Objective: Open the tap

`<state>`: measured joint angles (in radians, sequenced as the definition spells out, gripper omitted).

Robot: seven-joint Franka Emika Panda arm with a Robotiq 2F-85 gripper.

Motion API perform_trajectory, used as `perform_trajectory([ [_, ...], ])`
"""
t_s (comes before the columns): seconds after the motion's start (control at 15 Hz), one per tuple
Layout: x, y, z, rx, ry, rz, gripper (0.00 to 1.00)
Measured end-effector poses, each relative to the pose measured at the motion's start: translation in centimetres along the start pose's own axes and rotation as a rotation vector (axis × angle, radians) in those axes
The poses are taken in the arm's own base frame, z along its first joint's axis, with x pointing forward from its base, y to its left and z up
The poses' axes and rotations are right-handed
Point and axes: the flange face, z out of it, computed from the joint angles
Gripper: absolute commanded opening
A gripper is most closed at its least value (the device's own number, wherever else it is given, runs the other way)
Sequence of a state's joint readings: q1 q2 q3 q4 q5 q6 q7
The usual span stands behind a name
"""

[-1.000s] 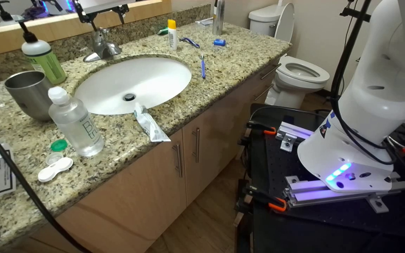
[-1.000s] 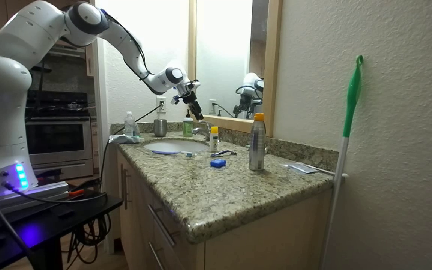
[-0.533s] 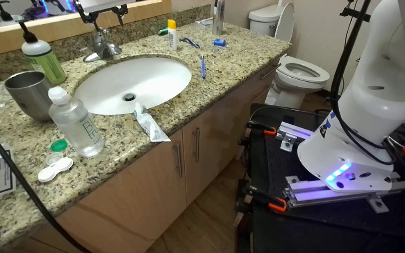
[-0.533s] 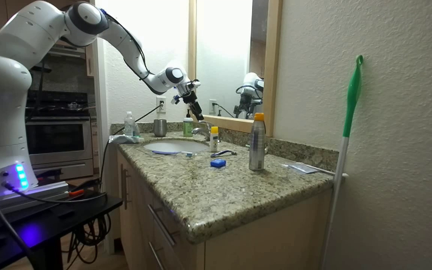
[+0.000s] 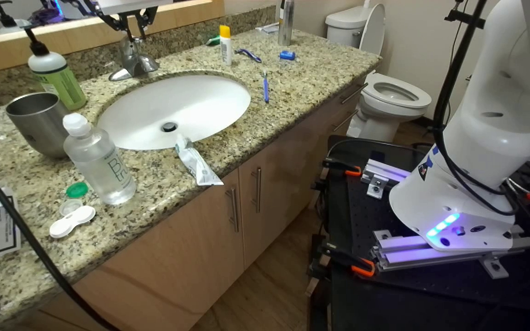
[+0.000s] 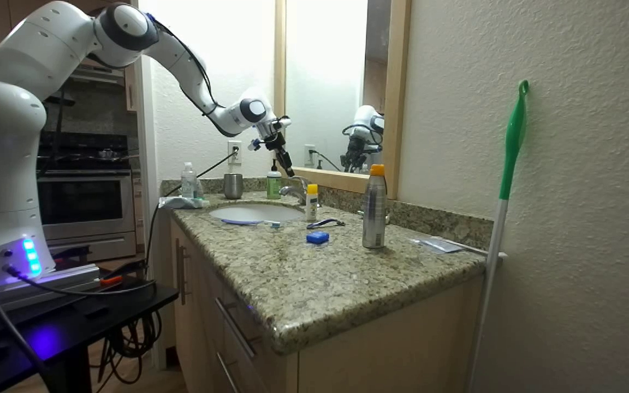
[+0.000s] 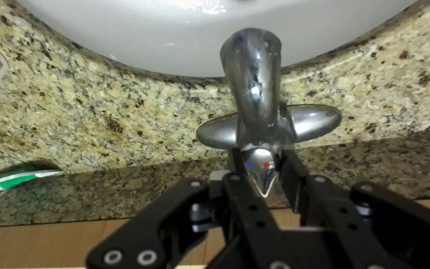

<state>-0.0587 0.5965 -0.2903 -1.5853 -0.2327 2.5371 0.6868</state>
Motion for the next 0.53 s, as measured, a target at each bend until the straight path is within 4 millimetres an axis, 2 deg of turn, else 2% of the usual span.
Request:
perform_trajectory([
  [0.33,0.4,0.4,-0.3,0.013,-0.008,0.03,0.07],
  [0.53,1.3,0.6,-1.7,-0.003,0.06,0.101,0.0],
])
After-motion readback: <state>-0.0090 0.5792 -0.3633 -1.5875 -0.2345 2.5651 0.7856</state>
